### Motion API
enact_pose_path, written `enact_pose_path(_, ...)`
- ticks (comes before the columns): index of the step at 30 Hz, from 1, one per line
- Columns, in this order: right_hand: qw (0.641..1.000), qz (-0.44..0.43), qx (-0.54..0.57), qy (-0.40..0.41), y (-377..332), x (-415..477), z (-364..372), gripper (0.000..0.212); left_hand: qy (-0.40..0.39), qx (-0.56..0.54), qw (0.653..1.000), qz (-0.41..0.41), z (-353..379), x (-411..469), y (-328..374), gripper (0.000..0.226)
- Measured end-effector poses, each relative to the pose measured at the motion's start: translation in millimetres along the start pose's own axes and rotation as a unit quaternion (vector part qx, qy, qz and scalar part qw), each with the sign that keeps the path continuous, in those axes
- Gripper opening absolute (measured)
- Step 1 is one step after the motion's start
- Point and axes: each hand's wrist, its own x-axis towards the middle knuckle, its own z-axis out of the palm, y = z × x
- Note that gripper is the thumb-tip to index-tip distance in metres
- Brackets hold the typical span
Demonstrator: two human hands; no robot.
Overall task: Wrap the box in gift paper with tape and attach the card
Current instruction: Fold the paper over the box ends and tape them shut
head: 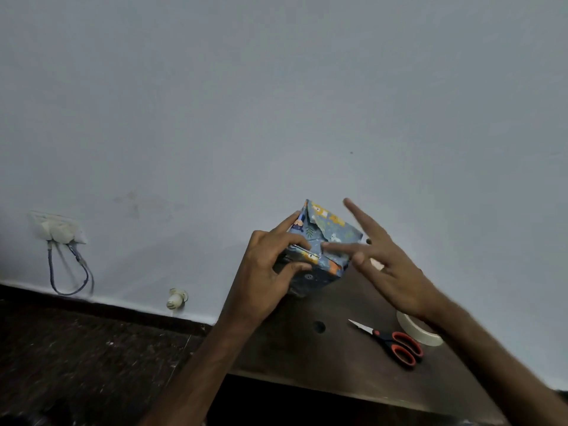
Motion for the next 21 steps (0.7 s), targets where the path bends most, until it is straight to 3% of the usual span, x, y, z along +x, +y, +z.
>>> enact_pose_path(2,0.961,0.108,0.196,0.162,-7,-7,15,0.032,0.018,-0.004,1.0,0.0,-1,-1,3,0.04)
enact_pose_path(3,0.931,0.157,0.261,0.199,-9,-11,23,0.032,0.025,-0.002,1.0,0.0,0,-2,4,0.039)
enact_pose_path(6,0.838,0.27,0.442,0.171,-10,-14,44,0.057,0.037,0.008,0.999,0.01,2,-6,7,0.04)
enact_pose_path(7,0.829,0.282,0.459,0.148,-15,-13,47,0.06,0.032,0.018,0.999,0.019,3,-7,9,0.042)
enact_pose_path(9,0.836,0.278,0.451,0.146,-24,-9,51,0.057,0.022,0.024,0.999,0.031,7,-9,14,0.046)
enact_pose_path(13,0.824,0.236,0.454,0.243,-15,-10,57,0.064,-0.009,-0.082,0.996,-0.032,17,-16,21,0.076)
enact_pose_path(16,0.864,0.208,0.398,0.227,-1,-20,64,0.081,-0.019,-0.145,0.984,-0.1,19,-18,19,0.081)
enact_pose_path(18,0.897,0.204,0.34,0.194,7,-28,74,0.088,-0.035,-0.113,0.988,-0.1,19,-19,11,0.078)
enact_pose_path(21,0.925,0.218,0.279,0.14,11,-38,90,0.093,-0.095,0.02,0.995,-0.018,20,-23,-6,0.063)
